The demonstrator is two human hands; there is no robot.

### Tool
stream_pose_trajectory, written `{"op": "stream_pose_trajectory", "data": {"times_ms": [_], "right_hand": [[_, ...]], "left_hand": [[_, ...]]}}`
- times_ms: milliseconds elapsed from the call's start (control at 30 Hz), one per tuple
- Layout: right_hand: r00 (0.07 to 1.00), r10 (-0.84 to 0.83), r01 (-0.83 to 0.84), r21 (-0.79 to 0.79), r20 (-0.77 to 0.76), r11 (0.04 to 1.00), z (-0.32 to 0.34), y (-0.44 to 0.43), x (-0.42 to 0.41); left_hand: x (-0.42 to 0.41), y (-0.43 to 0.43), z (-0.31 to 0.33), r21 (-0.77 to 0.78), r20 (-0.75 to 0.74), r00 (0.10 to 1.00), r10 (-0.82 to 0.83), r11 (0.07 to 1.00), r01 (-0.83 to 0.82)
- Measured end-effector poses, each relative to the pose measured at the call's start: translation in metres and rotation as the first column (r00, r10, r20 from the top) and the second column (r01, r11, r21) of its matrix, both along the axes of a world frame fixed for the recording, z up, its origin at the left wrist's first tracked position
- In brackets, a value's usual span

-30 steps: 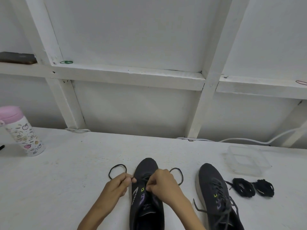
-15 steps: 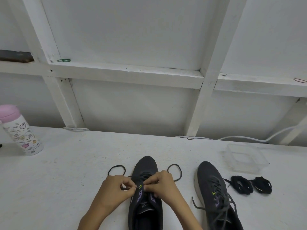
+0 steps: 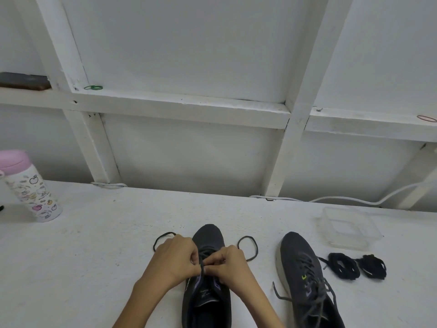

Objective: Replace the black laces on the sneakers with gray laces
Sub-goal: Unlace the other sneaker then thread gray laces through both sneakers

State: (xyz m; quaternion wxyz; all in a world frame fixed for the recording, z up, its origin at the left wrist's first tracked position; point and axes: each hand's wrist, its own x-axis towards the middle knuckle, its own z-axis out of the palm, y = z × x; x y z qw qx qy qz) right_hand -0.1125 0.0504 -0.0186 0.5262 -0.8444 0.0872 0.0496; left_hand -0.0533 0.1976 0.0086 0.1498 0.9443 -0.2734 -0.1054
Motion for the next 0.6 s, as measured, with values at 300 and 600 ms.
{"op": "stream_pose_trajectory", "data": {"times_ms": [300,600], "right_hand": [[1.000,-0.009,0.007,-0.084,-0.028,0.996,-0.008,0.002,0.001],[0.988,-0.077,0.100,0.167,-0.137,0.981,-0.004,-0.001,-0.004]], "left_hand": [[-0.002,0.015,-0.018,-0.264,-0.198,0.979,0.043,0.960,-0.096],[-0.016,0.013,-0.028,-0.325,-0.207,0.974,0.089,0.933,-0.154]]}}
